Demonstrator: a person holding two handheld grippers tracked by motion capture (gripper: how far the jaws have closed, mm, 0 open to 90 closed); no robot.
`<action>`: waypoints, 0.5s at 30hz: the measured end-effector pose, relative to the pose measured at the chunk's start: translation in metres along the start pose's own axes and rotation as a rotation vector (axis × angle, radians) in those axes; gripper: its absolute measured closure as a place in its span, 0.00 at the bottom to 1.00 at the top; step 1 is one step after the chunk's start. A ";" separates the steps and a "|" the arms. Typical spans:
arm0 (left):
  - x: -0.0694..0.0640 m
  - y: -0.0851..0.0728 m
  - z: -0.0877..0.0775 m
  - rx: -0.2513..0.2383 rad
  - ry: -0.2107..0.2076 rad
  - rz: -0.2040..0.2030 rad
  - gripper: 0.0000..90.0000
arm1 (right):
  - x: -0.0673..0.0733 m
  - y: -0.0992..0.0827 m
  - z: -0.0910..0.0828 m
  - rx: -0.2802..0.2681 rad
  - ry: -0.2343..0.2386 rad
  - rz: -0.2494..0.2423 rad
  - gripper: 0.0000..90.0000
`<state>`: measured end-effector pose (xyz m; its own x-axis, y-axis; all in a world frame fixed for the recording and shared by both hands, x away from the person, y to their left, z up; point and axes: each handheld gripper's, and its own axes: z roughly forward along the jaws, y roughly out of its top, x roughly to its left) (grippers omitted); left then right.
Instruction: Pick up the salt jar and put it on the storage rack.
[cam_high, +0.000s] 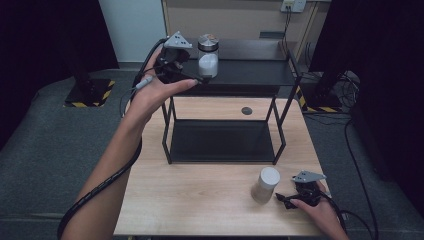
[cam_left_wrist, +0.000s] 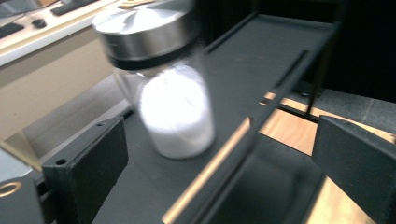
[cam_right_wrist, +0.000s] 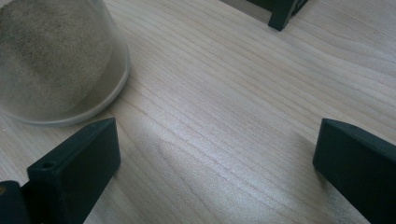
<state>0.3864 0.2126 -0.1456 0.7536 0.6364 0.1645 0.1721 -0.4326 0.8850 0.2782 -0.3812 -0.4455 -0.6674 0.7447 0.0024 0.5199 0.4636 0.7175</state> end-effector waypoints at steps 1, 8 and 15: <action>-0.003 -0.003 -0.003 -0.005 -0.009 0.006 0.03 | 0.000 0.000 0.000 0.000 0.000 0.000 0.02; -0.030 -0.031 -0.015 0.000 -0.057 0.053 0.03 | 0.000 0.000 0.000 0.001 0.000 0.001 0.02; -0.055 -0.072 -0.015 0.022 -0.090 0.080 0.04 | 0.000 0.000 0.000 0.001 0.000 0.001 0.02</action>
<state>0.3233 0.2186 -0.2114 0.8189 0.5402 0.1936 0.1225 -0.4942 0.8607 0.2782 -0.3811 -0.4453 -0.6672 0.7449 0.0031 0.5210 0.4637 0.7166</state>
